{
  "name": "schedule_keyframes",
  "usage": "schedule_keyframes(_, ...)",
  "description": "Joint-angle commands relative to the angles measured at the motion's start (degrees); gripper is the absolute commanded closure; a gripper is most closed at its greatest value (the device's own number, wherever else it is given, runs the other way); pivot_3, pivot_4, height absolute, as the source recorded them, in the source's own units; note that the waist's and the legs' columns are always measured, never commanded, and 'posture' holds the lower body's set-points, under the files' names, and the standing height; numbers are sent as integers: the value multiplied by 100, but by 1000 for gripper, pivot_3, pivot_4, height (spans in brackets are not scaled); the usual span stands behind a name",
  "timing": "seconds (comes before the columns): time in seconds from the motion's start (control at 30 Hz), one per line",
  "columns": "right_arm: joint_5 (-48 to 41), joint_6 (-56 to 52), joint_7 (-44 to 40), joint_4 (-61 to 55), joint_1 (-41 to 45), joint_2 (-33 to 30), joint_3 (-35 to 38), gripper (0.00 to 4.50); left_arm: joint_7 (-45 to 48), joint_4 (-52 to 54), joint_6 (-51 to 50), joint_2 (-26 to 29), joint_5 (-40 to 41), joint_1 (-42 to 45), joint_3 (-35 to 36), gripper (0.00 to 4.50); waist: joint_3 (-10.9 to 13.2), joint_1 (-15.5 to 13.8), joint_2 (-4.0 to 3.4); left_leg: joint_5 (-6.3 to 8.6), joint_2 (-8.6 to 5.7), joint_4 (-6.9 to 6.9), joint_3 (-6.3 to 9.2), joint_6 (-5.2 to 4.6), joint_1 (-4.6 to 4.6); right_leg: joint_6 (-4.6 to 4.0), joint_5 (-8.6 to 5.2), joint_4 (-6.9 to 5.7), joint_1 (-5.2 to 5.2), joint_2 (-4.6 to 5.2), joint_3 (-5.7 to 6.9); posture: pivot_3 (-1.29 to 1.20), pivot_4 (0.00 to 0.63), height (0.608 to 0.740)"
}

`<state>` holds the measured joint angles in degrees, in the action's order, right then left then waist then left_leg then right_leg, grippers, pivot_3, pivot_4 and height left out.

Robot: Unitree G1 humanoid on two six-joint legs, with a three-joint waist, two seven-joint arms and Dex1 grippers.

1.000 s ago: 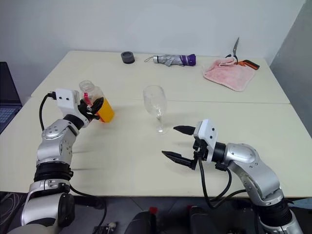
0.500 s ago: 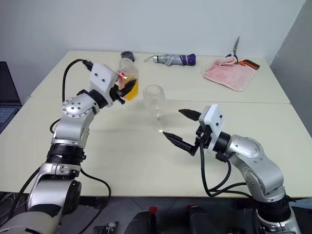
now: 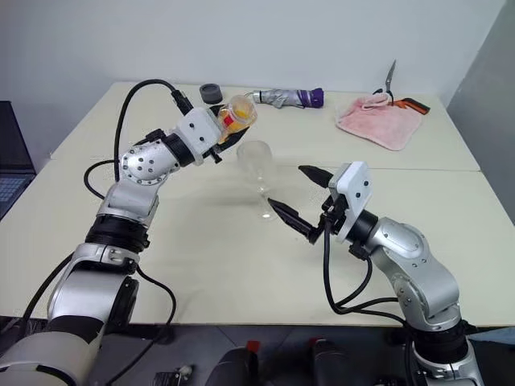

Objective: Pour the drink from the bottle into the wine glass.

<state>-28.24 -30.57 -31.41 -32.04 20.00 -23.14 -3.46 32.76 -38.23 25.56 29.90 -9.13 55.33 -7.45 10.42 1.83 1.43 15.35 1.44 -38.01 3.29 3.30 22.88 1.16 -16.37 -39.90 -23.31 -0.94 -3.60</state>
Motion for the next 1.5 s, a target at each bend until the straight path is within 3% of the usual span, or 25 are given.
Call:
schedule_keyframes(0.03, -25, 17, 9, -59, 46, -71, 133, 0, -210, -93, 537, 150, -201, 335, 21, 2760, 0, -1, 0, 0, 0, 0, 0, 0, 0, 0, 0, 0, 0, 0, 0, 0, 150, 740)
schedule_keyframes(0.63, 21, 88, -248, 127, -86, -502, 146, 0, -737, -779, 1945, 691, -1256, 765, -295, 2760, 0, -3, 0, 0, -1, -1, 0, 0, 1, 0, 0, -1, 0, 0, 2, 0, 150, 740)
schedule_keyframes(1.5, -179, -30, -398, 146, 50, -527, 309, 0, -1861, -1263, 2434, 1031, -2246, 1138, -641, 2766, 0, -2, 0, 0, -1, -1, -1, 0, 0, 0, 0, -3, 0, 1, 3, 0, 150, 740)
